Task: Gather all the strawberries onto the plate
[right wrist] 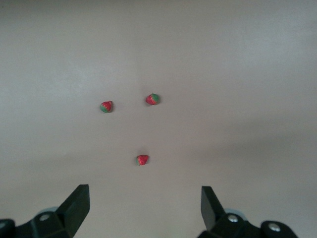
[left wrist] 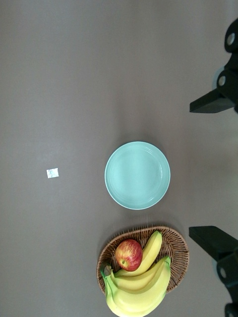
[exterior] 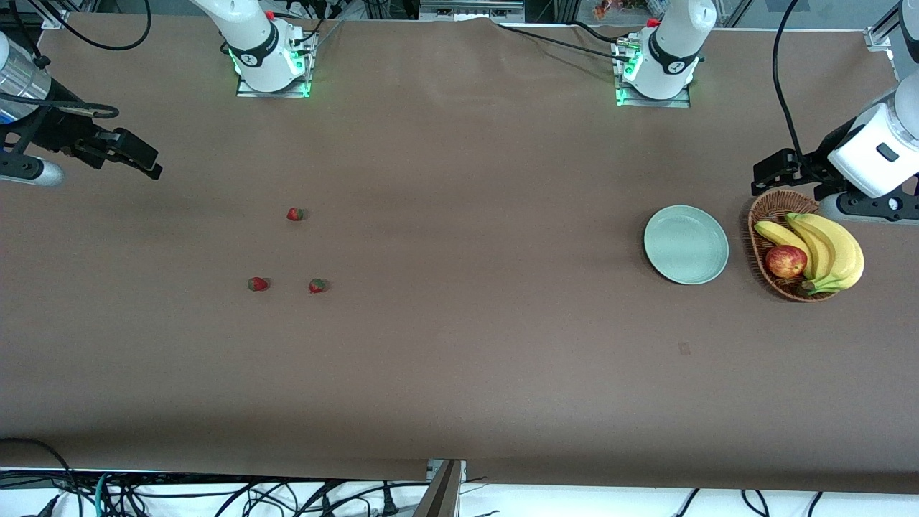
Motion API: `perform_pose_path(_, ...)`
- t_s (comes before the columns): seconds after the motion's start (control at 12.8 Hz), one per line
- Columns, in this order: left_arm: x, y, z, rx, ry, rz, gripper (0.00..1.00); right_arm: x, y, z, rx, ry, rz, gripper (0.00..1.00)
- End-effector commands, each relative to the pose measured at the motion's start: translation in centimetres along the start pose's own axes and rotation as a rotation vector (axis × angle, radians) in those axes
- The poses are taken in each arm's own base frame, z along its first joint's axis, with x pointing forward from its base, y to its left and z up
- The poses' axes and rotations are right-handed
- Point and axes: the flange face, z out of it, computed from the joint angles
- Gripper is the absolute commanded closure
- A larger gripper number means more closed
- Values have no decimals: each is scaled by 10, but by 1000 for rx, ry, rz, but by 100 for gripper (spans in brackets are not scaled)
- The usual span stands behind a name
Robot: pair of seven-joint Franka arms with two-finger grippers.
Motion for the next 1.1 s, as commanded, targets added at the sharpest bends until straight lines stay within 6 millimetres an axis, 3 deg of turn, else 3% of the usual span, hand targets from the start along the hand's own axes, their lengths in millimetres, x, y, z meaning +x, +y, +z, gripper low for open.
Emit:
perform_pose_path(0.0,0,1,-2,-19,11,-8,0,-2,3,3,-14,23,-13,0)
perform_pose_path(0.63,-1,1,-1,-21,5,-8,0,7,3,-7,-9,47,-27,0)
perform_pose_path(0.78,-1,1,-2,-19,7,-8,0,10,4,0,-12,36,-7,0)
perform_pose_path(0.94,-1,2,-3,-19,8,-6,0,46,-8,70,-36,-72,-10,0)
perform_pose_path(1.02,-1,1,-3,-19,8,-8,0,58,-19,95,-52,-109,-16,0)
